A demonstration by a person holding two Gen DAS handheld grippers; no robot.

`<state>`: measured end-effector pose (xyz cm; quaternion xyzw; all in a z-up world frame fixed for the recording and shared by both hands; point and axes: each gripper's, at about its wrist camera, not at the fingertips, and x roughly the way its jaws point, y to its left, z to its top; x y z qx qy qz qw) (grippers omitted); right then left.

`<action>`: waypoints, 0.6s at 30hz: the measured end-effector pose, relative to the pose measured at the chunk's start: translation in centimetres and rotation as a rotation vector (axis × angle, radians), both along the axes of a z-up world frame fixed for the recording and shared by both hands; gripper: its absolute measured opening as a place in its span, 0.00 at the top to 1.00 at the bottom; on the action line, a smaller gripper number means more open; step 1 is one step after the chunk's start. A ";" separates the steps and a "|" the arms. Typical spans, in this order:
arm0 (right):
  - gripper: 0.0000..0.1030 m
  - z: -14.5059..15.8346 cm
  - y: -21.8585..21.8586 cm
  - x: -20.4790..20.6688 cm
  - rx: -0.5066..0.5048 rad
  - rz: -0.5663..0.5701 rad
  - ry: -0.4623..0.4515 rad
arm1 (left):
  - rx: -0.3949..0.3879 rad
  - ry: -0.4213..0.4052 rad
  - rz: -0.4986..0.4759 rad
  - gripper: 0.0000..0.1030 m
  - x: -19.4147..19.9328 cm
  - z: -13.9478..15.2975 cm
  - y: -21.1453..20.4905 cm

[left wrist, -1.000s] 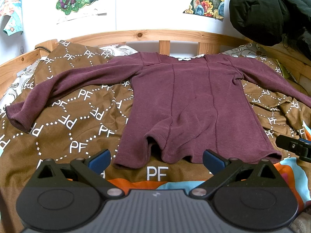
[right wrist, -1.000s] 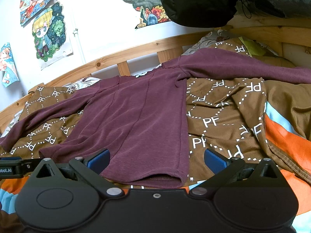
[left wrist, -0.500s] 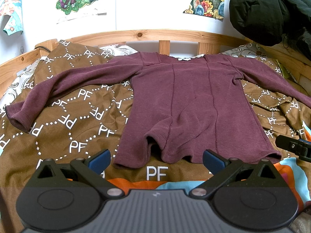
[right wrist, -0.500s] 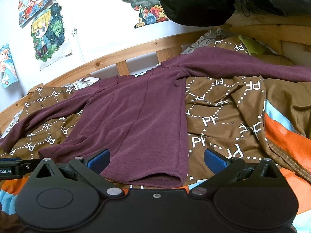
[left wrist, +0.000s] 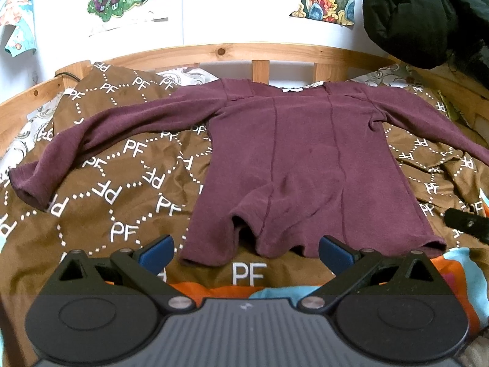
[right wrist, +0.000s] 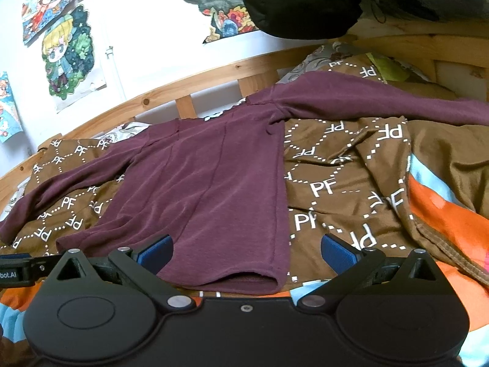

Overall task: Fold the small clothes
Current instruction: 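Reach the right tool to the sleeve cuff and close on it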

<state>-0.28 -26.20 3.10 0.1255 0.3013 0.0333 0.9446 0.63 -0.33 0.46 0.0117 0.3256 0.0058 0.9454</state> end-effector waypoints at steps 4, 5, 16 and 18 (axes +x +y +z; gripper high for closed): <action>0.00 1.1 -1.8 0.7 0.021 -0.062 0.004 | 0.013 -0.006 0.002 0.00 1.7 1.6 -0.1; 0.00 1.5 -2.5 1.0 0.033 -0.084 -0.001 | 0.017 -0.013 0.001 0.00 2.3 2.2 -0.2; 0.00 4.7 -13.8 6.3 0.035 -0.391 -0.077 | 0.060 0.031 -0.035 0.00 9.8 10.1 -2.1; 0.00 4.7 -16.2 7.8 0.090 -0.447 -0.073 | 0.060 0.045 -0.021 0.00 11.4 11.4 -2.4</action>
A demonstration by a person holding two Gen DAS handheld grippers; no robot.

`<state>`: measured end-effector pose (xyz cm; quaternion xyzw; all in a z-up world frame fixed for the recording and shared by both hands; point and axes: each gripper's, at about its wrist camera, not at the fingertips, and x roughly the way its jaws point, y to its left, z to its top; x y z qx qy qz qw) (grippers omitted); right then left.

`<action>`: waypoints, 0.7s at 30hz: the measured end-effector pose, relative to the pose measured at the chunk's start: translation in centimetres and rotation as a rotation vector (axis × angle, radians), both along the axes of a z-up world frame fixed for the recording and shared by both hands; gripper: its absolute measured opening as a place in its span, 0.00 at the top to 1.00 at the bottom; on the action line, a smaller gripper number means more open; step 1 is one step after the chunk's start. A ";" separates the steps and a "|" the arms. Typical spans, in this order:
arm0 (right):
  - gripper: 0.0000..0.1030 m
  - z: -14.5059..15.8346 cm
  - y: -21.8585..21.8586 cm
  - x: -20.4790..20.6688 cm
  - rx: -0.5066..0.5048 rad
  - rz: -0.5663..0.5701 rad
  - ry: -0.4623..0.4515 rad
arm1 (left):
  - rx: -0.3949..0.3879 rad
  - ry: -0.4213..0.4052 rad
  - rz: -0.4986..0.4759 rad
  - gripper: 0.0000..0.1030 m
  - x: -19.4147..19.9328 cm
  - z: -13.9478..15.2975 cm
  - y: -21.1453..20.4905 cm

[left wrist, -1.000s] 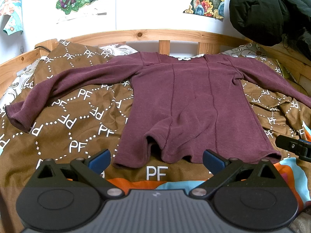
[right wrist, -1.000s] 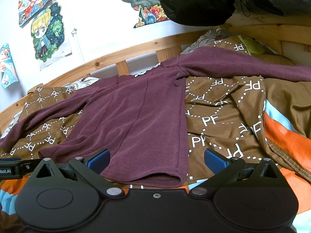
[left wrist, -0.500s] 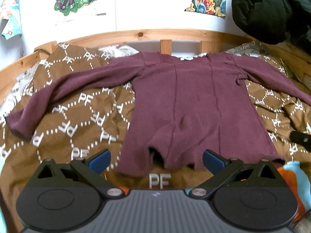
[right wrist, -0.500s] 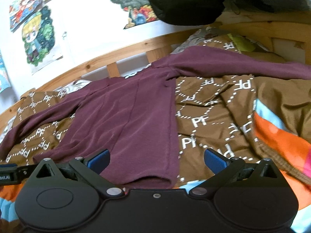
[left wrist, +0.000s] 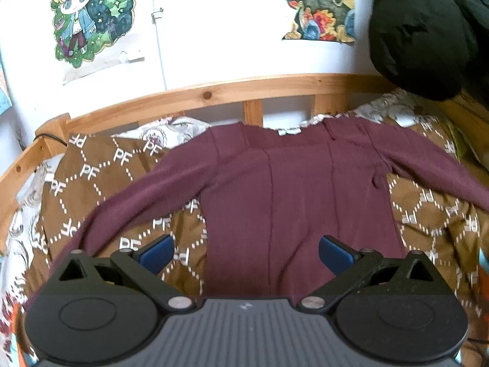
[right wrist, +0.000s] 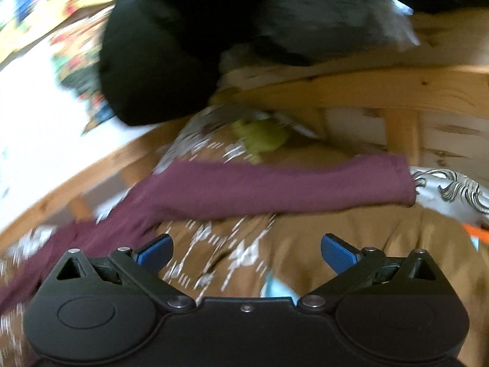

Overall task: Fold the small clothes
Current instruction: 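Reach the right tool to the sleeve cuff and close on it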

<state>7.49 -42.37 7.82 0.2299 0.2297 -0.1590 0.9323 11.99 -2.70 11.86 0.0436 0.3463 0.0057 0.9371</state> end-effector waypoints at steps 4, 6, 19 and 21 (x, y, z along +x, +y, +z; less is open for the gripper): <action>0.00 -1.0 -3.4 3.8 0.084 -0.127 0.051 | -0.005 -0.007 0.029 0.00 2.7 1.4 -0.7; 0.00 -1.8 -3.9 5.7 0.092 -0.188 0.102 | -0.015 -0.016 0.029 0.00 3.8 1.2 -1.4; 0.03 -6.4 -6.2 7.0 0.047 -0.446 0.018 | -0.062 0.113 -0.037 0.00 5.1 -7.3 -5.4; 0.08 -6.7 -6.5 7.0 0.010 -0.454 0.025 | -0.084 0.117 -0.036 0.00 4.7 -7.8 -5.9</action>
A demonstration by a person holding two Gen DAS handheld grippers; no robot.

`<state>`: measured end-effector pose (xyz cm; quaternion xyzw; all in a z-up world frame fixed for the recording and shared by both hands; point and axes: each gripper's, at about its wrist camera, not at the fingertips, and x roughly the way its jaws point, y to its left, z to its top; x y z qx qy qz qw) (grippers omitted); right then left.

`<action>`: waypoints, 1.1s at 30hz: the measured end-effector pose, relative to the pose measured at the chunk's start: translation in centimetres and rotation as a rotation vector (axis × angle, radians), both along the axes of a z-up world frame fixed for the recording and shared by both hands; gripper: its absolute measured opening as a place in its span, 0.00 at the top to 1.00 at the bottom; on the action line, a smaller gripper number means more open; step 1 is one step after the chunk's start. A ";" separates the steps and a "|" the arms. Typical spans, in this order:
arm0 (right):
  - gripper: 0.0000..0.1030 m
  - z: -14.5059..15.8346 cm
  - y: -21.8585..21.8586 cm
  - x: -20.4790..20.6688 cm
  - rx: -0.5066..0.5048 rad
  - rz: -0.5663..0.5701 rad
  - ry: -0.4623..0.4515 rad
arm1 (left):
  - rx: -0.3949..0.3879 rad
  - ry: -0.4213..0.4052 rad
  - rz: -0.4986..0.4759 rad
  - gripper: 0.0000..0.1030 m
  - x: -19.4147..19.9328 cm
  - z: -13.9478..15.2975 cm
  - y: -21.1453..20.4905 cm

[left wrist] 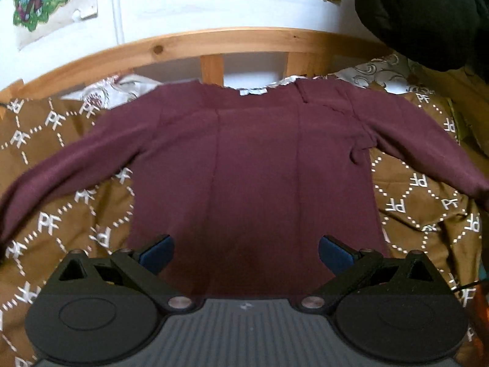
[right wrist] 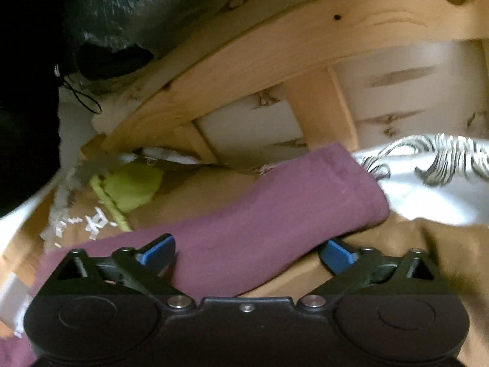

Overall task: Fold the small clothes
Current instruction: 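Reach the right tool to the sleeve cuff and close on it, then carry the gripped sleeve across the shirt back and release it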

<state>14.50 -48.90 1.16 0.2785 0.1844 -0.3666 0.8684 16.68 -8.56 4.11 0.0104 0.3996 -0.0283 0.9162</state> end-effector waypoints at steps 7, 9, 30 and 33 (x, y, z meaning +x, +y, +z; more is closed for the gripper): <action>0.37 0.0 -0.7 -0.5 -0.007 -0.065 -0.036 | -0.034 0.010 -0.011 0.01 -1.6 -0.2 -1.3; 0.47 0.2 -0.8 -0.6 -0.020 -0.074 -0.032 | -0.033 0.008 -0.039 0.00 -1.9 -0.1 -1.7; 0.88 5.6 13.6 -0.1 -0.728 0.519 -0.255 | -0.065 -0.115 0.000 0.01 -4.8 2.8 2.1; 0.88 5.5 18.0 0.3 -0.785 0.732 -0.251 | -0.090 -0.144 0.040 0.01 -5.3 3.3 3.6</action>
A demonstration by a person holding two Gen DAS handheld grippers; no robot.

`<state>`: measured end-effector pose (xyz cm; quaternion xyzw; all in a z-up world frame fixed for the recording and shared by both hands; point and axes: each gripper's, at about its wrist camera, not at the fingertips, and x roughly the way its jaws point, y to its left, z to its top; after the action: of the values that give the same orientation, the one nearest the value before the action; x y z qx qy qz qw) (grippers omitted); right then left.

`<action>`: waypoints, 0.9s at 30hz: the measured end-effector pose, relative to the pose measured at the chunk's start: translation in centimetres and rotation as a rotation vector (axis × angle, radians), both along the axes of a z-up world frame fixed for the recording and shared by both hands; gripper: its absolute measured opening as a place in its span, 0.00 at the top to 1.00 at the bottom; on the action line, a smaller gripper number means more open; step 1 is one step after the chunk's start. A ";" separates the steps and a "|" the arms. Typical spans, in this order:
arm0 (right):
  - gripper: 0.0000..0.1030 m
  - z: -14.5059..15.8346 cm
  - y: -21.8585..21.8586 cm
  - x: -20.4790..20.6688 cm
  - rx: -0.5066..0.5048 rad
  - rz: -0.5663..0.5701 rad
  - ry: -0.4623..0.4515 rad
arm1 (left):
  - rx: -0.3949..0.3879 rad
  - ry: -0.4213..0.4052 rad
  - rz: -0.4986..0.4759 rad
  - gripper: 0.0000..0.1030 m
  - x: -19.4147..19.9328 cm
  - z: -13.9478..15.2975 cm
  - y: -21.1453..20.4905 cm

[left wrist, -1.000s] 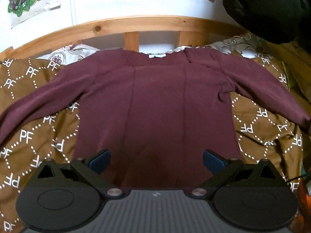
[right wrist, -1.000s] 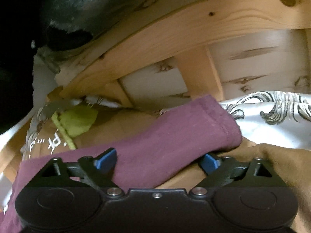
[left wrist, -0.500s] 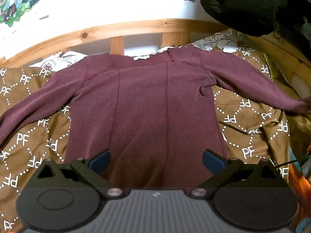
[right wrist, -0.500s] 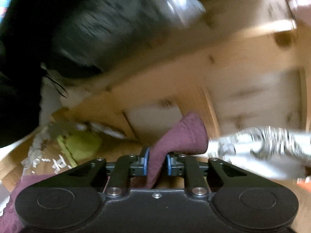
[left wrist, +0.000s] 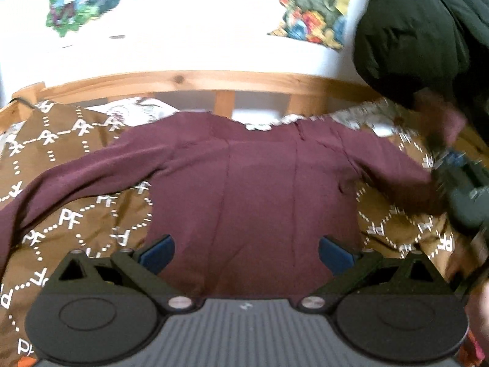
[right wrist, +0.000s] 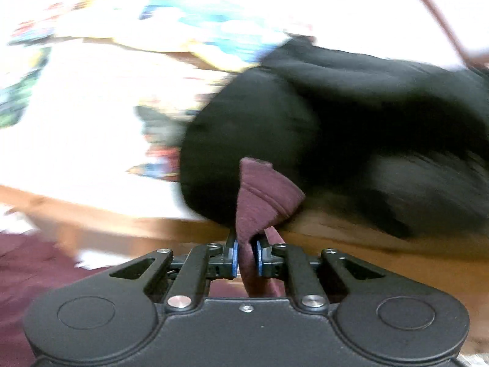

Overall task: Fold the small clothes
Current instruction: 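Carry the gripped sleeve across the shirt back and release it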

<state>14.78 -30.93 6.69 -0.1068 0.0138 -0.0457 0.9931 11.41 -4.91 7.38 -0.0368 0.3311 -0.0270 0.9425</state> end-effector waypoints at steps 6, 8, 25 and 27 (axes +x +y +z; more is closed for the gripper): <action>0.89 -1.4 6.4 0.1 -0.074 0.249 0.121 | -0.079 -0.036 0.051 0.01 -1.0 0.4 3.1; 0.89 -2.1 8.1 -0.4 -0.105 0.309 0.145 | -0.091 -0.043 0.065 0.01 -1.3 0.3 4.0; 0.61 -8.1 14.8 -5.6 -0.302 0.719 0.486 | -0.087 0.022 0.123 0.01 -1.1 -1.0 4.7; 0.43 -8.0 14.1 -6.2 -0.314 0.744 0.509 | -0.079 0.038 0.126 0.01 -0.9 -1.2 4.4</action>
<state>8.59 -16.85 -1.30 -0.2609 0.2104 0.3391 0.8790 10.55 -0.51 6.22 -0.0953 0.3445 0.0199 0.9337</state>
